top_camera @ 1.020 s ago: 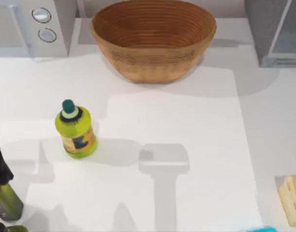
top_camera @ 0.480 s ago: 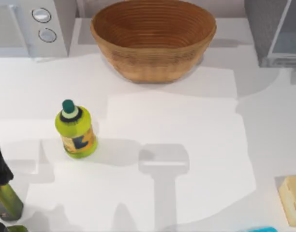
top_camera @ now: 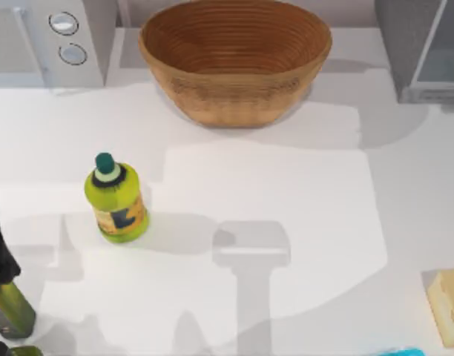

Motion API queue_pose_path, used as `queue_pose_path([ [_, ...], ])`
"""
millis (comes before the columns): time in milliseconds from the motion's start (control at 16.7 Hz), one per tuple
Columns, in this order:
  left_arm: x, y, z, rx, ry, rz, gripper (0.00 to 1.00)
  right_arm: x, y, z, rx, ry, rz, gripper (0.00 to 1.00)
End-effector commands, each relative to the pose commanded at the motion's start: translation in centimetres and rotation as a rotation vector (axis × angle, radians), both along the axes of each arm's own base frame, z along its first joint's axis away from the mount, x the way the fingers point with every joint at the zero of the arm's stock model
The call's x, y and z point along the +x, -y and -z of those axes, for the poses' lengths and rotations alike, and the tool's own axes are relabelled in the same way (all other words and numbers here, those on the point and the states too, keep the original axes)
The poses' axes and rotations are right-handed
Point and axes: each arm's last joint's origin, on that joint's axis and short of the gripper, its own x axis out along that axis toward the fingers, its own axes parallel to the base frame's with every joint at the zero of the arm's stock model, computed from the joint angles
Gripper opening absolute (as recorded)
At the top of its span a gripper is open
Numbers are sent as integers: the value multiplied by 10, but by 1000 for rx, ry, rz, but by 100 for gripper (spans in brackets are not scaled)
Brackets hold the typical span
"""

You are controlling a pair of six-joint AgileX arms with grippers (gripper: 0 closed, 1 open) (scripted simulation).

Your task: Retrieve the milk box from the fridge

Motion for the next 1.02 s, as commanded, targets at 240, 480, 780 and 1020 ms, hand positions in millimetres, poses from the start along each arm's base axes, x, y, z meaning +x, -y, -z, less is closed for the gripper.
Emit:
queue_pose_path([
  [240, 0, 0, 0, 0, 0, 0, 100, 24, -1, 0, 1, -5, 0, 100],
  [480, 0, 0, 0, 0, 0, 0, 100, 24, -2, 0, 1, -6, 0, 100],
  [780, 0, 0, 0, 0, 0, 0, 100, 24, -2, 0, 1, -6, 0, 62],
  [1020, 0, 0, 0, 0, 0, 0, 100, 24, -2, 0, 1, -6, 0, 32],
])
